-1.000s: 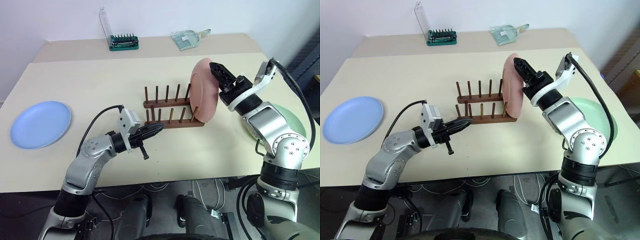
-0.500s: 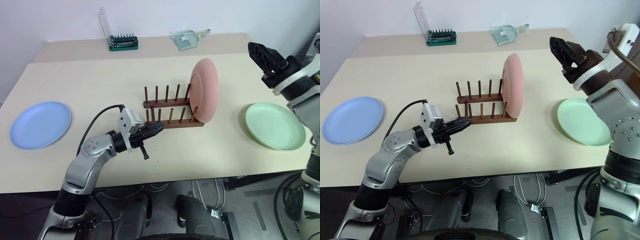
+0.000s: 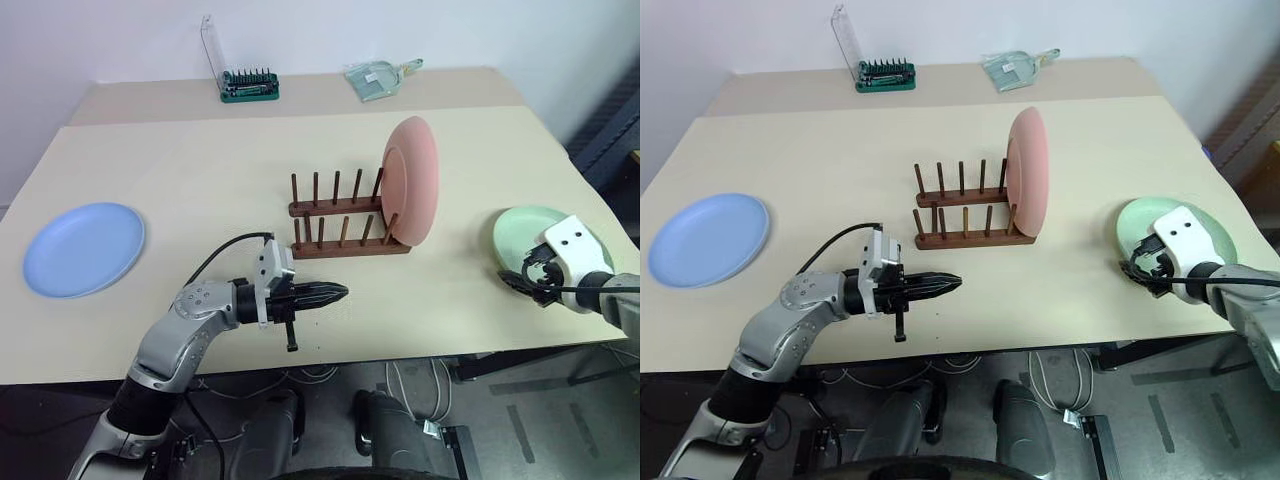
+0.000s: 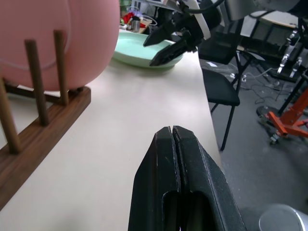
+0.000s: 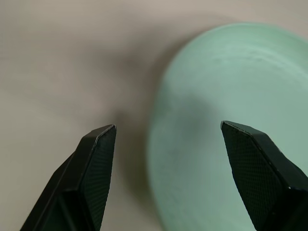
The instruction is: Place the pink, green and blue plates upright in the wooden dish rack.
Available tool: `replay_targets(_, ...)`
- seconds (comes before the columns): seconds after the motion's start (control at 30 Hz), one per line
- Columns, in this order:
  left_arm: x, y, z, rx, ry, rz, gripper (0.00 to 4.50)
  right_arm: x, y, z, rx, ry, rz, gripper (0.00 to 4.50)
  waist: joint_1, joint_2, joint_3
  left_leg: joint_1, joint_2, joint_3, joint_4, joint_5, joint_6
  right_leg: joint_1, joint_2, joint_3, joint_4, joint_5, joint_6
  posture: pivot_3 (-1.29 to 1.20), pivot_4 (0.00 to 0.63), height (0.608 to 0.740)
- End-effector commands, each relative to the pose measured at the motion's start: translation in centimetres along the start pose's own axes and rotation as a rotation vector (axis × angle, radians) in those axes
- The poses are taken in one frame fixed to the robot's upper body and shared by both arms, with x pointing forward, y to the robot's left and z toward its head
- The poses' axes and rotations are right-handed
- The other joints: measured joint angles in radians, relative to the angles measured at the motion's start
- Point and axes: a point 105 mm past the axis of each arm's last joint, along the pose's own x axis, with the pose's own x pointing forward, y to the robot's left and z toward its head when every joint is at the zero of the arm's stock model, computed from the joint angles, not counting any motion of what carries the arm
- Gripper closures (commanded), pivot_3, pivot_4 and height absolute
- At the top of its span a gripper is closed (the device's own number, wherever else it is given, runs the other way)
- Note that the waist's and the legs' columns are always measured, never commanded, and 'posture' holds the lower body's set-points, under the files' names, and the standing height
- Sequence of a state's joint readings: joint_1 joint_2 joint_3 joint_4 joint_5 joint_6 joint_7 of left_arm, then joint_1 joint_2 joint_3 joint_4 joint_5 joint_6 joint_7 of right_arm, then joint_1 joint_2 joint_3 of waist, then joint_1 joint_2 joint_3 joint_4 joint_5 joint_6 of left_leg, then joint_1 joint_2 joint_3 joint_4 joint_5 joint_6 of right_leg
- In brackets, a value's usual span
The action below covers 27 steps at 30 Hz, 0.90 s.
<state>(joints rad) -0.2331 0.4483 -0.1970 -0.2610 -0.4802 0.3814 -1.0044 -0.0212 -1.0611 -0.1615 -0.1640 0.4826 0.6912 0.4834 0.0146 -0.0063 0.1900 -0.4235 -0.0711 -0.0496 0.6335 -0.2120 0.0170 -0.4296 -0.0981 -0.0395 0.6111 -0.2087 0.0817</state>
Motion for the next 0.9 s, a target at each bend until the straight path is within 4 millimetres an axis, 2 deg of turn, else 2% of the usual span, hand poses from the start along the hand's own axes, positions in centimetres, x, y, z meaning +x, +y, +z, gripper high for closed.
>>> replay_targets(0.03, -0.2, -0.1, 0.0, 0.025, -0.02, -0.003, 4.5, 0.2, -0.9, -0.1, -0.021, 0.0, -0.044, 1.48, 0.0, 0.0, 0.0, 0.0, 0.0, 0.0, 0.0, 0.0, 0.0, 0.0, 0.0, 0.0, 0.0, 0.0, -0.001, 0.0, 0.15, 0.74)
replay_targets(0.1, -0.4, -0.1, -0.3, 0.024, -0.023, 0.007, 4.5, 0.5, -1.2, -0.4, -0.023, 0.01, -0.053, 2.3, 0.0, 0.0, 0.0, 0.0, 0.0, 0.0, 0.001, 0.0, 0.0, 0.0, 0.0, 0.0, 0.0, 0.001, -0.002, 0.0, 0.15, 0.74)
replay_targets(0.23, -0.5, -0.2, -0.5, 0.026, -0.027, 0.022, 4.5, 0.7, -1.3, -0.2, -0.032, 0.0, -0.048, 4.36, -0.001, 0.0, 0.0, 0.0, 0.0, 0.0, 0.001, 0.0, 0.0, 0.0, 0.0, 0.0, 0.0, 0.001, -0.001, 0.0, 0.15, 0.74)
replay_targets(0.27, -0.5, -0.3, -0.5, 0.026, -0.028, 0.022, 4.5, 0.7, -1.5, -0.1, -0.036, -0.005, -0.055, 4.48, -0.003, 0.0, 0.0, 0.0, 0.0, 0.0, 0.001, 0.0, 0.0, 0.0, 0.0, 0.0, 0.0, 0.0, 0.0, 0.0, 0.15, 0.74)
replay_targets(0.4, -0.5, -0.4, -0.4, 0.028, -0.032, 0.025, 4.5, 0.4, -2.5, 1.2, -0.075, -0.04, -0.109, 4.48, 0.0, 0.0, 0.0, 0.0, 0.0, 0.0, 0.001, 0.0, 0.0, 0.001, 0.0, 0.0, 0.0, 0.0, 0.001, 0.0, 0.15, 0.74)
replay_targets(0.5, -0.5, -0.1, 0.0, 0.054, -0.046, 0.047, 4.5, -0.5, -4.4, 4.8, -0.114, -0.172, -0.221, 4.48, -0.003, 0.0, 0.0, 0.0, 0.0, 0.0, 0.001, 0.0, 0.0, 0.001, 0.0, 0.0, 0.0, 0.0, 0.001, 0.0, 0.15, 0.74)
replay_targets(0.53, -0.6, 0.2, 0.3, 0.061, -0.059, 0.064, 4.5, -1.2, -5.2, 6.8, -0.124, -0.249, -0.266, 4.48, -0.004, 0.0, 0.0, 0.0, 0.0, 0.001, 0.002, 0.0, 0.0, 0.0, 0.0, 0.0, 0.0, 0.0, 0.001, 0.0, 0.15, 0.74)
replay_targets(0.6, -1.0, 1.3, 1.2, 0.086, -0.09, 0.122, 4.5, -3.4, -6.4, 12.2, -0.135, -0.462, -0.337, 4.48, -0.006, 0.003, 0.001, 0.0, 0.0, 0.001, 0.002, 0.0, 0.0, 0.0, 0.0, 0.0, 0.001, 0.001, 0.001, 0.0, 0.15, 0.74)
replay_targets(0.67, -1.3, 1.9, 1.7, 0.105, -0.092, 0.149, 4.5, -5.2, -6.5, 15.7, -0.129, -0.612, -0.354, 4.48, -0.001, 0.003, 0.002, 0.0, 0.0, 0.001, 0.002, 0.0, 0.0, 0.0, 0.0, 0.0, 0.001, 0.001, 0.001, 0.0, 0.15, 0.74)
replay_targets(0.7, -1.5, 2.2, 1.8, 0.11, -0.087, 0.157, 4.5, -6.5, -5.8, 18.2, -0.115, -0.729, -0.316, 4.48, -0.001, 0.003, 0.002, 0.0, 0.0, 0.0, 0.002, 0.0, 0.0, 0.0, 0.001, 0.0, 0.001, 0.001, 0.001, 0.0, 0.15, 0.74)
replay_targets(0.77, -1.7, 2.7, 1.8, 0.104, -0.082, 0.174, 4.5, -8.7, -3.7, 22.0, -0.098, -0.915, -0.205, 4.48, -0.001, 0.003, 0.002, 0.0, 0.0, -0.001, 0.001, 0.0, 0.0, 0.0, 0.001, 0.0, 0.001, 0.003, -0.001, 0.0, 0.15, 0.74)
replay_targets(0.83, -1.8, 3.1, 2.0, 0.103, -0.087, 0.193, 4.5, -9.7, -1.8, 23.7, -0.076, -1.011, -0.092, 4.48, -0.001, 0.002, 0.002, 0.0, 0.0, -0.001, 0.0, 0.0, 0.0, 0.0, 0.001, 0.0, 0.001, 0.003, 0.0, 0.0, 0.15, 0.74)
replay_targets(0.9, -2.2, 3.6, 2.4, 0.112, -0.1, 0.223, 4.5, -10.7, 1.0, 25.1, -0.029, -1.099, 0.1, 4.48, -0.001, 0.0, 0.002, 0.0, 0.0, -0.001, 0.0, 0.0, 0.0, 0.0, 0.001, 0.0, 0.0, 0.004, 0.003, 0.0, 0.15, 0.74)
